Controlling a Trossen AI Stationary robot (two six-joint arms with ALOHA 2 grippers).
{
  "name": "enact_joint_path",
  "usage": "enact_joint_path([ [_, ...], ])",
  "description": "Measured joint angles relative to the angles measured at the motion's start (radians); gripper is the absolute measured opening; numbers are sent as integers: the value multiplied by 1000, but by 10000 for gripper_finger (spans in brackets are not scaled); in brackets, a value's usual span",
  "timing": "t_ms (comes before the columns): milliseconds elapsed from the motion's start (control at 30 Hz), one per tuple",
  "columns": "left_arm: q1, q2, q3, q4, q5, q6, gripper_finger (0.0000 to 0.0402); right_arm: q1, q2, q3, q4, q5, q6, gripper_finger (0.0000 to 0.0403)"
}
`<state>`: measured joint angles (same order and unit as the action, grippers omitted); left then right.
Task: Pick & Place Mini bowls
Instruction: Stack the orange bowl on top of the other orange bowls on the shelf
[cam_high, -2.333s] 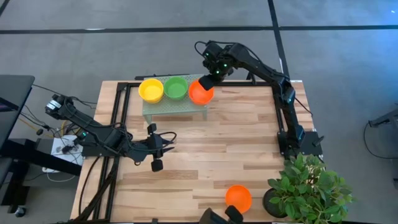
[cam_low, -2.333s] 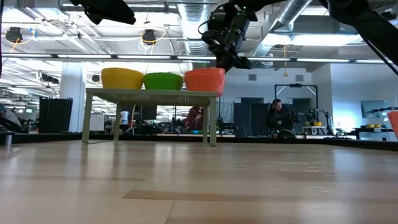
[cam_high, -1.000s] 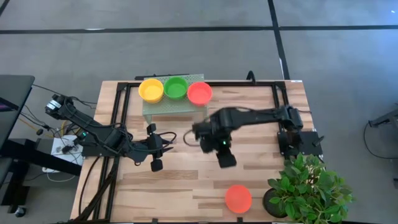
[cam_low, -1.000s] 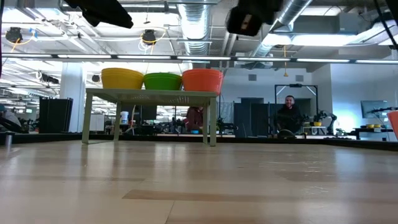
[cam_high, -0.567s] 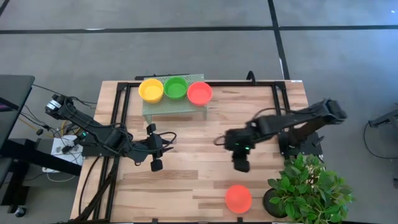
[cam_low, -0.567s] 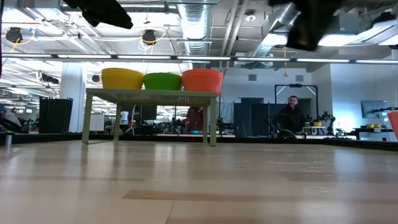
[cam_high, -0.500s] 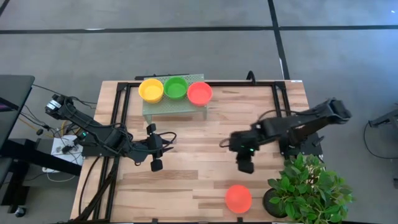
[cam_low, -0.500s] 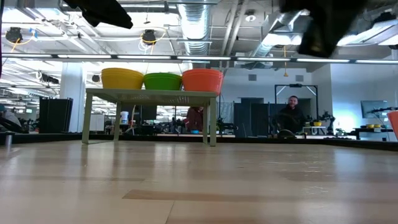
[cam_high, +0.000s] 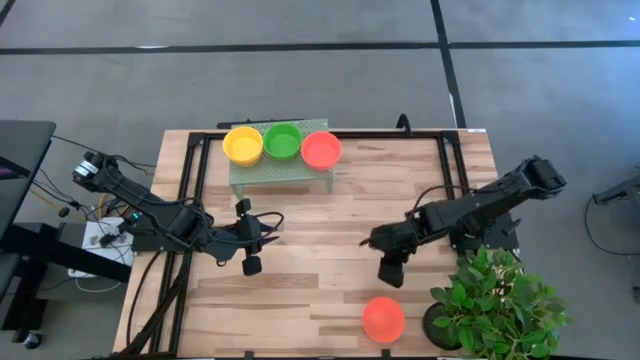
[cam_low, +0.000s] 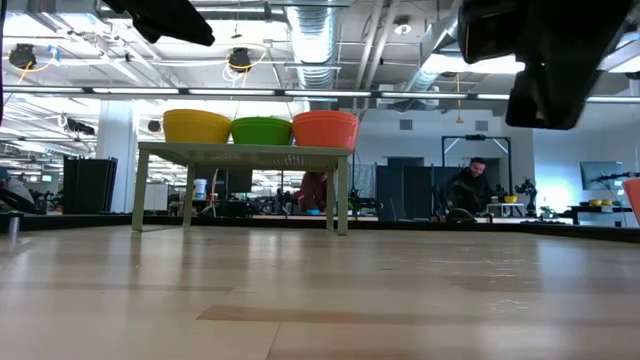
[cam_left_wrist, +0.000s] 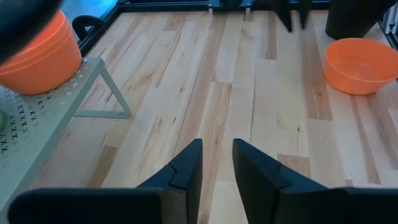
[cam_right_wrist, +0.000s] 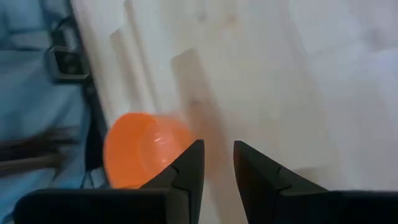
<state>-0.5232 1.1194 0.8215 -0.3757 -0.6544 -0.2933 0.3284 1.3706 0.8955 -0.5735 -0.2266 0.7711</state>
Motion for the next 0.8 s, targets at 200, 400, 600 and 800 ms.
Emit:
enact_joint_path([
  [200,28,0,0,2,0,1,90,107,90,0,34,-11,59,82],
  [400,78,0,0,2,0,0,90,165,150,1,59,-4,167,82],
  [600,126,0,0,3,0,1,90,218,175,0,58,21,251,82],
  [800,168,0,-1,7,0,1,90,236,189,1,76,50,288,82],
])
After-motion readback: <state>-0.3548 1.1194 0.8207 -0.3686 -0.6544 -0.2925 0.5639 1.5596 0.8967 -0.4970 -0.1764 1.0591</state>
